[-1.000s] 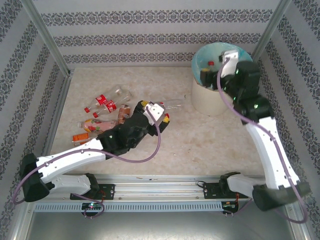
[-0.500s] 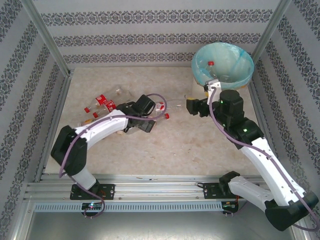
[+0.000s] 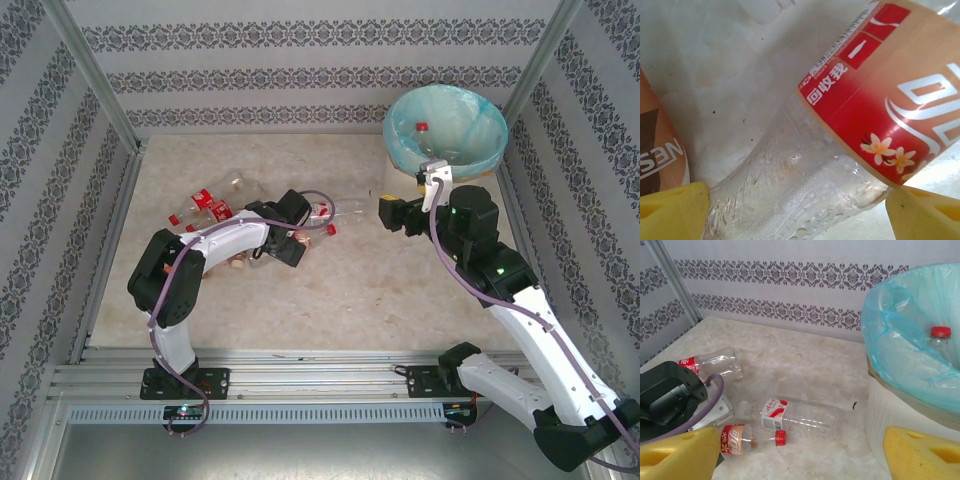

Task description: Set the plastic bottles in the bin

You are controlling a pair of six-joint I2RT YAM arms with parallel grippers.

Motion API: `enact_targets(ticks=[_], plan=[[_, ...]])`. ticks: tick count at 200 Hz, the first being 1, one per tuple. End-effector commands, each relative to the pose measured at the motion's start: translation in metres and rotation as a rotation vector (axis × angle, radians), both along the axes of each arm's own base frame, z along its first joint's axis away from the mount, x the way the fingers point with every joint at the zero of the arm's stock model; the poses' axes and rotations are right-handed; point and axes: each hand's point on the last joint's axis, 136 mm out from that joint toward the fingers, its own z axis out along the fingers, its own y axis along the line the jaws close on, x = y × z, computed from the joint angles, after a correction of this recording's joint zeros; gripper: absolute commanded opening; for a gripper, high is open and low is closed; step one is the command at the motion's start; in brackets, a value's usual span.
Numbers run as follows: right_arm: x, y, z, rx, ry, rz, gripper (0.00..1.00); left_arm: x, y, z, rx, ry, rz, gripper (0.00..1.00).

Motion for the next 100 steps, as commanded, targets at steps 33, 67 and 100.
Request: enact_targets(ticks=[33, 67, 100], plan=[[0.007, 0.009, -0.013, 0.005, 0.026, 0.005, 0.84, -0.036, -0.008, -0.007, -0.122, 0.073, -0.001, 0.81], [0.01, 0.015, -0.012, 0.006, 0.029, 0.018, 0.84, -0.045, -0.006, -0.011, -0.102, 0.088, -0.014, 0.76], [0.008, 0.016, -0.01, 0.002, 0.025, 0.019, 0.84, -0.05, -0.008, -0.012, -0.105, 0.107, -0.041, 0.65]])
